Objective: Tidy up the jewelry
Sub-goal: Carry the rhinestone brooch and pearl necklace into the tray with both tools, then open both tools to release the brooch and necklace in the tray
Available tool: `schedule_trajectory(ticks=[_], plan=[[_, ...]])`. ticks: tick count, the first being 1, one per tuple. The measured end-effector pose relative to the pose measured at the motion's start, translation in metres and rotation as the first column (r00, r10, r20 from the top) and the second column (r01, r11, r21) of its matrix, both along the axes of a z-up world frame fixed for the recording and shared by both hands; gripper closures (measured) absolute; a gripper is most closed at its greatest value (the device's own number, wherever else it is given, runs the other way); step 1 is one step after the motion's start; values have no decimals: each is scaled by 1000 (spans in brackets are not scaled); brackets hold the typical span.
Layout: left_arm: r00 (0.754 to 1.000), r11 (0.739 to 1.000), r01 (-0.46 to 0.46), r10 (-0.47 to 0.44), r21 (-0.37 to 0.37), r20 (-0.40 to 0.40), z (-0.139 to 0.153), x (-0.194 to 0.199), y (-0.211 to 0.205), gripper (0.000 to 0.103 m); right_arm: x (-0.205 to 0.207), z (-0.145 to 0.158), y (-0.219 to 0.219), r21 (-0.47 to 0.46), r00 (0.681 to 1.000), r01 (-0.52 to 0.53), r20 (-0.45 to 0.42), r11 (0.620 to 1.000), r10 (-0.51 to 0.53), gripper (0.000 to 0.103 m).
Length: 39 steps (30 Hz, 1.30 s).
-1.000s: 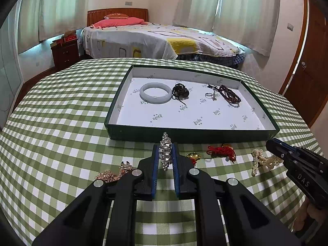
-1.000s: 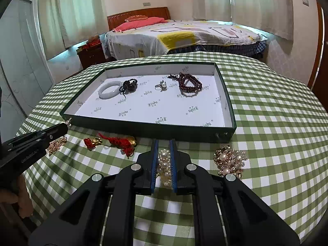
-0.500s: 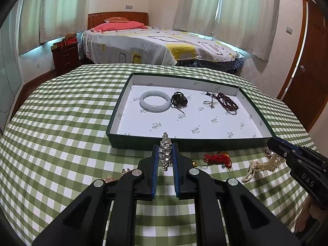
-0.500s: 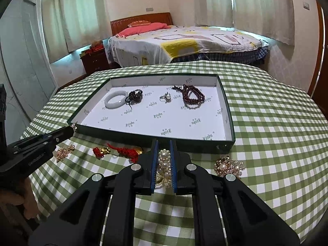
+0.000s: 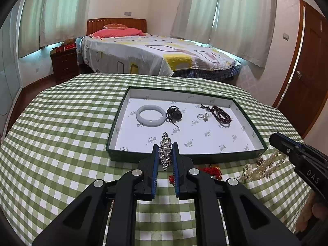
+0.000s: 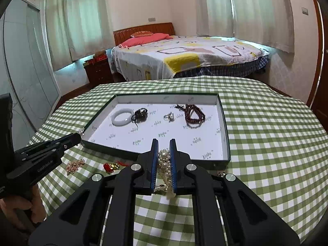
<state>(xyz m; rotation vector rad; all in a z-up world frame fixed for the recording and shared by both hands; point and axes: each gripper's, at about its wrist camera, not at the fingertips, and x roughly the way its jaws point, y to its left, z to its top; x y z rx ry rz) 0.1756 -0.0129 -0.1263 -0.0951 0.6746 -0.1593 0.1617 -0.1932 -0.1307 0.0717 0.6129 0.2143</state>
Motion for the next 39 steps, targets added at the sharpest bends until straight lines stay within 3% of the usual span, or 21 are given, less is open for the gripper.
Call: schedule_trajectory(ticks=[15, 25, 33, 39], plan=[[998, 1000, 10, -9, -16, 58, 24, 12, -2, 90, 9, 44, -1, 2, 994, -1, 107, 1000, 1, 91], [990, 1000, 11, -8, -21, 143, 51, 45, -6, 90, 52, 62, -5, -5, 988, 11, 154, 1000, -10, 91], [989, 1000, 9, -7, -7, 146, 41, 79, -13, 90, 94, 34, -9, -18, 995, 41, 95, 999, -39, 91], [998, 1000, 12, -14, 21, 64, 2, 97, -19, 90, 120, -14, -15, -18, 998, 59, -19, 998, -60, 91]])
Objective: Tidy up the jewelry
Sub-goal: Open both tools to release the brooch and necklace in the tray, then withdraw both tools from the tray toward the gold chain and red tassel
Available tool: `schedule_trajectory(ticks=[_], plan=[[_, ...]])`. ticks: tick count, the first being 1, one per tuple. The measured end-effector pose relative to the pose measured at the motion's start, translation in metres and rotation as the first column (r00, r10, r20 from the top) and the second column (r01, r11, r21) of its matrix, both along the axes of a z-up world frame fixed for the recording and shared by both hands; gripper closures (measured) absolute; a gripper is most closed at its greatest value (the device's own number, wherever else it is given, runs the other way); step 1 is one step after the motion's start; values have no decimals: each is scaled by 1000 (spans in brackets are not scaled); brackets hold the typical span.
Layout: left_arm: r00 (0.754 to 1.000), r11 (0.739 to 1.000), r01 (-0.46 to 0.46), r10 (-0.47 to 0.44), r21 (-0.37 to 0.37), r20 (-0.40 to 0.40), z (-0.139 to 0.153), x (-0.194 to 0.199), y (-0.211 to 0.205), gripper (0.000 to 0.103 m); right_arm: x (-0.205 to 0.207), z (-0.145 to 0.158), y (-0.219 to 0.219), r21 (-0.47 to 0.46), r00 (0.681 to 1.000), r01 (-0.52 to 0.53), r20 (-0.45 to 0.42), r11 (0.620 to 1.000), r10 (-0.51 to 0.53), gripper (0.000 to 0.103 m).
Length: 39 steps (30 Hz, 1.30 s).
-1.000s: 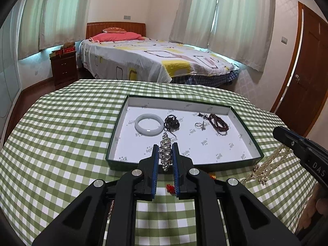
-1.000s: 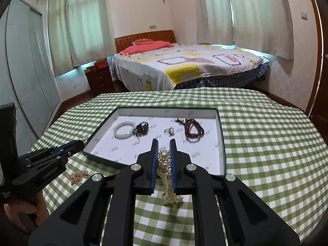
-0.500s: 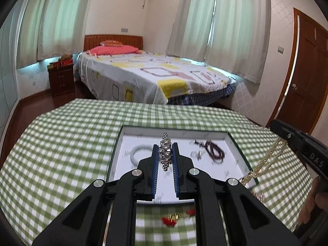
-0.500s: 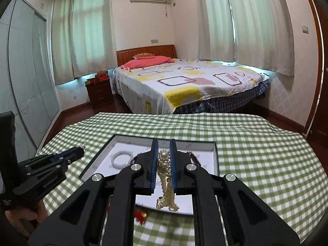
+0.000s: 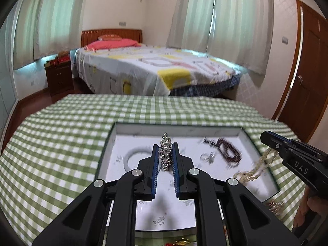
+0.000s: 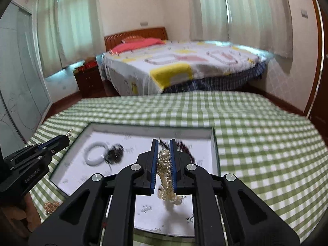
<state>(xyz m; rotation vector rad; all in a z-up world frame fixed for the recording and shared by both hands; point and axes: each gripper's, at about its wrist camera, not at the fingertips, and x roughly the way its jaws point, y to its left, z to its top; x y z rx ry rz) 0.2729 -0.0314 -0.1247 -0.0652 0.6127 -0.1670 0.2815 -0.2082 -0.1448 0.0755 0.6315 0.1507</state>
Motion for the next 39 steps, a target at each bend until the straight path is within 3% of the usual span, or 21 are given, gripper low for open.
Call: schedule_trajectory(ticks=[7, 16, 17, 18, 20, 22, 24, 30, 39], plan=[[995, 1000, -9, 11, 21, -104, -37, 16, 1, 89, 15, -38, -6, 10, 995, 11, -102, 1000, -10, 91], [986, 1000, -10, 12, 15, -168, -54, 20, 1, 88, 22, -58, -9, 25, 987, 17, -160, 1000, -13, 89], [986, 1000, -10, 12, 11, -169, -54, 21, 1, 88, 22, -59, -10, 27, 987, 18, -163, 999, -13, 86], [985, 1000, -11, 12, 11, -170, -54, 21, 1, 88, 22, -60, -10, 30, 987, 21, -163, 999, -16, 77], [985, 1000, -10, 12, 9, -172, -54, 21, 1, 86, 22, -59, -10, 36, 988, 20, -156, 999, -14, 72], [984, 1000, -14, 16, 11, -175, -55, 22, 0, 64, 22, -57, -11, 37, 989, 21, -149, 999, -16, 66], [986, 1000, -19, 20, 6, -167, -54, 21, 0, 59, 20, -54, -11, 43, 989, 20, -145, 999, -13, 65], [988, 1000, -21, 18, -16, -153, -44, 12, 4, 53, 7, -34, -15, 64, 994, 16, -107, 998, -9, 64], [995, 999, -16, 12, -40, -100, -16, -18, 9, 52, -30, -12, -12, 87, 997, 1, -72, 996, 5, 64]])
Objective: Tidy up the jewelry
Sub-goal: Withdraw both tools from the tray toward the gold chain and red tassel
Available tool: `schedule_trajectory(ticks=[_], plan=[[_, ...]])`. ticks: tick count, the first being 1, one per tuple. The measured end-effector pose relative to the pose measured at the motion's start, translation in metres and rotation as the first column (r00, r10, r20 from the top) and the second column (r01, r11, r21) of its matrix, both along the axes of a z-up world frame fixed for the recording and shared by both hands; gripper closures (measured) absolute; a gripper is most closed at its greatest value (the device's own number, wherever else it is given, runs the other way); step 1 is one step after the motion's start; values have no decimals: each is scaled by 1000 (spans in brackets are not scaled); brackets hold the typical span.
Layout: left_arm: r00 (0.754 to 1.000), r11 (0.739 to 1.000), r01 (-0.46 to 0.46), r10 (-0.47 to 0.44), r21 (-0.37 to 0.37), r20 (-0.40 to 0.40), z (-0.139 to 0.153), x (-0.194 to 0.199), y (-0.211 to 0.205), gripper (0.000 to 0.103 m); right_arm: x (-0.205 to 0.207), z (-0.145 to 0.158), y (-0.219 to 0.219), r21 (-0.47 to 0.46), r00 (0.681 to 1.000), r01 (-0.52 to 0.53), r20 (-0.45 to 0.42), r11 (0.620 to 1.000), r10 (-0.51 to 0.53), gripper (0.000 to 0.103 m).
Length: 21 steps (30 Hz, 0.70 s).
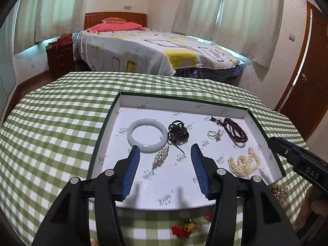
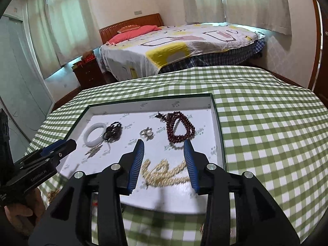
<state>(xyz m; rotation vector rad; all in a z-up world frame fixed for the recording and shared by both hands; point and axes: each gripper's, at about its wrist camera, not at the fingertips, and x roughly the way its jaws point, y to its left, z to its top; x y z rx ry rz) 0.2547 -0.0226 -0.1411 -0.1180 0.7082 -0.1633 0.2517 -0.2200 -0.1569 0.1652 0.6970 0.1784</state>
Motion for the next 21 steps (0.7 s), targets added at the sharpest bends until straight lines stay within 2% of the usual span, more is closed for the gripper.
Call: schedule_trajectory(ticks=[9, 21], plan=[[1000, 1000, -3, 3, 4, 21, 2, -42, 5, 52, -40, -1, 5, -13, 1000, -3, 4, 1000, 3, 64], [999, 999, -20, 21, 32, -33, -20, -80, 16, 52, -75, -19, 4, -15, 999, 0, -41, 1000, -1, 64]])
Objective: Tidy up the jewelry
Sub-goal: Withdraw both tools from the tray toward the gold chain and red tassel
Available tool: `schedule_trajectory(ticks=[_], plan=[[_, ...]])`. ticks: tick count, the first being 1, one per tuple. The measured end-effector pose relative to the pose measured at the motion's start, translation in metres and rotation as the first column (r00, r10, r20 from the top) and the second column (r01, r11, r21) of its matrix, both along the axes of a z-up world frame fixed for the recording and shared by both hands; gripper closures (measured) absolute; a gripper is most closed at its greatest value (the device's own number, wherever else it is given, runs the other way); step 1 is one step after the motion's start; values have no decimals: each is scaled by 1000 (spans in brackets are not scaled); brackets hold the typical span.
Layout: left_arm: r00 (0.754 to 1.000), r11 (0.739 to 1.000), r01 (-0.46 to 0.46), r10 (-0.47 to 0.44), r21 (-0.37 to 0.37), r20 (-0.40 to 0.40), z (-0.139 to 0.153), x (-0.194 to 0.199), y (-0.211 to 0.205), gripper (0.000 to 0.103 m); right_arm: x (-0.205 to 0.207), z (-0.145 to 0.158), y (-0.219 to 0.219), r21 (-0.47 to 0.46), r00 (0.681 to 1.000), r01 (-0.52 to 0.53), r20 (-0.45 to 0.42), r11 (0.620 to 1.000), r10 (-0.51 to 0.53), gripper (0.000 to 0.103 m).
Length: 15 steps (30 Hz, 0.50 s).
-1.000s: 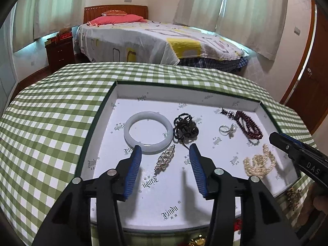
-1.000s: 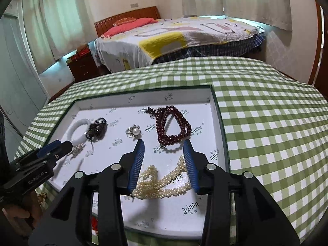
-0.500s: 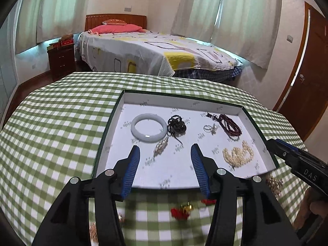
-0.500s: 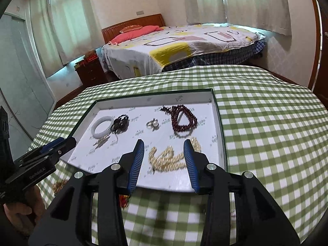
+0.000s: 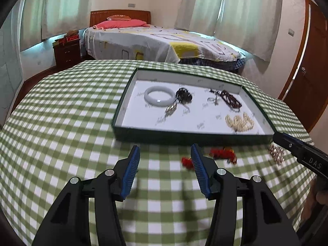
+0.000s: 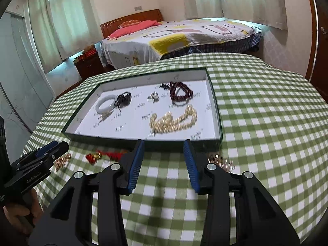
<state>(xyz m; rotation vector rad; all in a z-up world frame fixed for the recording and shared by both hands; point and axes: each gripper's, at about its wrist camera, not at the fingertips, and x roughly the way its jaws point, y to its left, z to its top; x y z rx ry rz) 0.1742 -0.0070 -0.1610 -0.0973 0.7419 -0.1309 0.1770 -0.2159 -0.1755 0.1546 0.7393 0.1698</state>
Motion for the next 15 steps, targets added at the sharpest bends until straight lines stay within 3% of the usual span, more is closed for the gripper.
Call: schedule_trajectory(ticks=[15], plan=[[996, 998, -61, 62, 17, -57, -19, -10, 30, 52, -7, -12, 22, -7, 999, -50, -22, 999, 50, 64]])
